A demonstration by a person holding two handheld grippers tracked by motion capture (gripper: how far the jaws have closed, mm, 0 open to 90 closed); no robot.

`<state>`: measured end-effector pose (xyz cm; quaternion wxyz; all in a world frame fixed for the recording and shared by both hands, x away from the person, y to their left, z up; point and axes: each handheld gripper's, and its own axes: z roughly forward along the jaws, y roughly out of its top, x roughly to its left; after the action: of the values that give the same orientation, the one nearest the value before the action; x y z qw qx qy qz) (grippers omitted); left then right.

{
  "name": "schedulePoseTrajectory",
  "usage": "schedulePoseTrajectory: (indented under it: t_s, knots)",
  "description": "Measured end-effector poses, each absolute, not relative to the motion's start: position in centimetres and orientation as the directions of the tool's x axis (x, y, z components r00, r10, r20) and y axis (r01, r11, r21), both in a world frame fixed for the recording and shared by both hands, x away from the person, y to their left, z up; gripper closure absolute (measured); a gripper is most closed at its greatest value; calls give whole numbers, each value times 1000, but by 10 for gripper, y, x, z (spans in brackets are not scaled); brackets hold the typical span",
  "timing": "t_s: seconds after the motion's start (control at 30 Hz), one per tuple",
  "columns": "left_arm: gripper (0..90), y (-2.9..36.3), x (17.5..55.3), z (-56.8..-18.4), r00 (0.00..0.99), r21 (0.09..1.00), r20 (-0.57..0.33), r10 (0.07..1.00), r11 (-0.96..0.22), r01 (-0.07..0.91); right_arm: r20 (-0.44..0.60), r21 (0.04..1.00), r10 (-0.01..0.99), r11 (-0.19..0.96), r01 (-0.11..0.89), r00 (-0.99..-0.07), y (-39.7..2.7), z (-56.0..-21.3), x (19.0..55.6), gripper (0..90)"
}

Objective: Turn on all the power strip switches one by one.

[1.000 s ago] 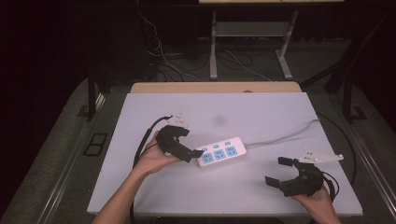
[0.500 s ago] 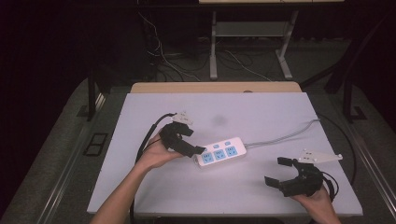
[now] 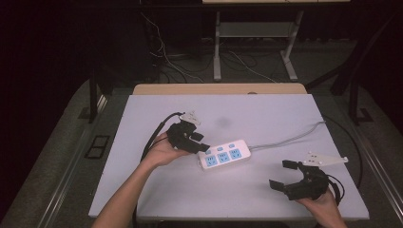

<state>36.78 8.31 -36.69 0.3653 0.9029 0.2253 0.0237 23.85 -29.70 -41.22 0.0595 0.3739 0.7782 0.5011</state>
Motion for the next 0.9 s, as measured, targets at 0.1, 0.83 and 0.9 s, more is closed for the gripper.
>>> schedulePoseTrajectory:
  t_s: [0.1, 0.83, 0.9]
  knots:
    - [554, 82, 371, -368, 897, 665, -126, 423, -635, 393, 281, 825, 642, 219, 521, -714, -297, -412, 238, 11]
    - [889, 76, 385, -386, 907, 630, -152, 394, -668, 396, 278, 823, 644, 222, 522, -713, -298, -413, 238, 11]
    - [889, 75, 385, -388, 906, 628, -154, 395, -668, 398, 278, 824, 643, 223, 522, -713, -298, -413, 238, 11]
